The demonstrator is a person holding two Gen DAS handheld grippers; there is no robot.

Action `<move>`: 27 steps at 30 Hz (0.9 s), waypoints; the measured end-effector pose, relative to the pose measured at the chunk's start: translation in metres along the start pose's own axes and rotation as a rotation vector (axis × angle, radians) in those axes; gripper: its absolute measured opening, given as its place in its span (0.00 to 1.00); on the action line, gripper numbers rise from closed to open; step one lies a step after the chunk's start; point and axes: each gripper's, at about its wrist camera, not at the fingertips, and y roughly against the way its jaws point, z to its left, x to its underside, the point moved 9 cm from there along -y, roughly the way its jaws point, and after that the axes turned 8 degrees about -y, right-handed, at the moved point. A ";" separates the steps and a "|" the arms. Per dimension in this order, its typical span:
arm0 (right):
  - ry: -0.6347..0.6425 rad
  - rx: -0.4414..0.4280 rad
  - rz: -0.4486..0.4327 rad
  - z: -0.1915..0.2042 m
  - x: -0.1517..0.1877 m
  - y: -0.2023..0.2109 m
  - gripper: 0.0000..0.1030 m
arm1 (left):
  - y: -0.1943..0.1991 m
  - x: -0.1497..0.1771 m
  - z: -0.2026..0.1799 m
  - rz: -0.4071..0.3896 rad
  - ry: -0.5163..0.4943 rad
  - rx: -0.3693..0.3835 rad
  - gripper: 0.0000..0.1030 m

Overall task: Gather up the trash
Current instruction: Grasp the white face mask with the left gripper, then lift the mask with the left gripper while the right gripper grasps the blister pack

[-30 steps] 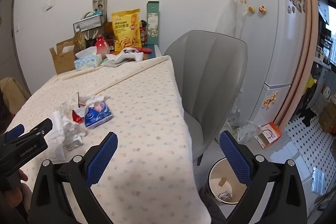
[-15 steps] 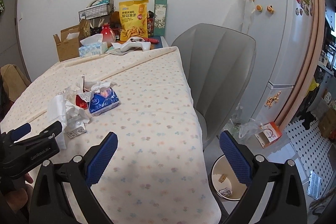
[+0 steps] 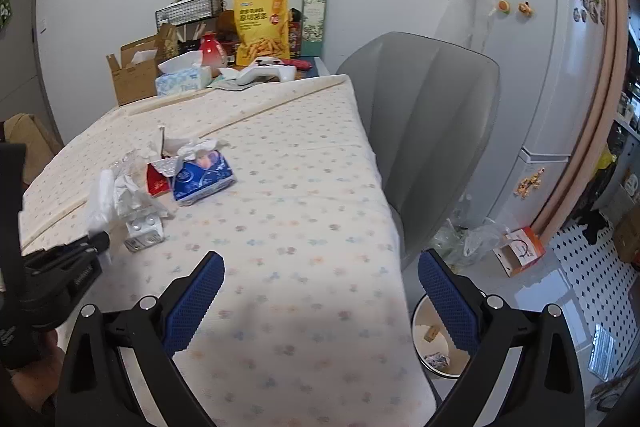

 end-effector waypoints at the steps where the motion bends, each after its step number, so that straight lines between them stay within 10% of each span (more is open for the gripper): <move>1: 0.008 -0.011 0.002 0.006 0.001 -0.001 0.92 | 0.005 -0.002 0.005 -0.014 0.012 -0.003 0.12; 27: 0.152 -0.211 0.088 0.126 0.016 -0.032 0.80 | -0.006 -0.009 0.093 -0.023 0.097 -0.144 0.12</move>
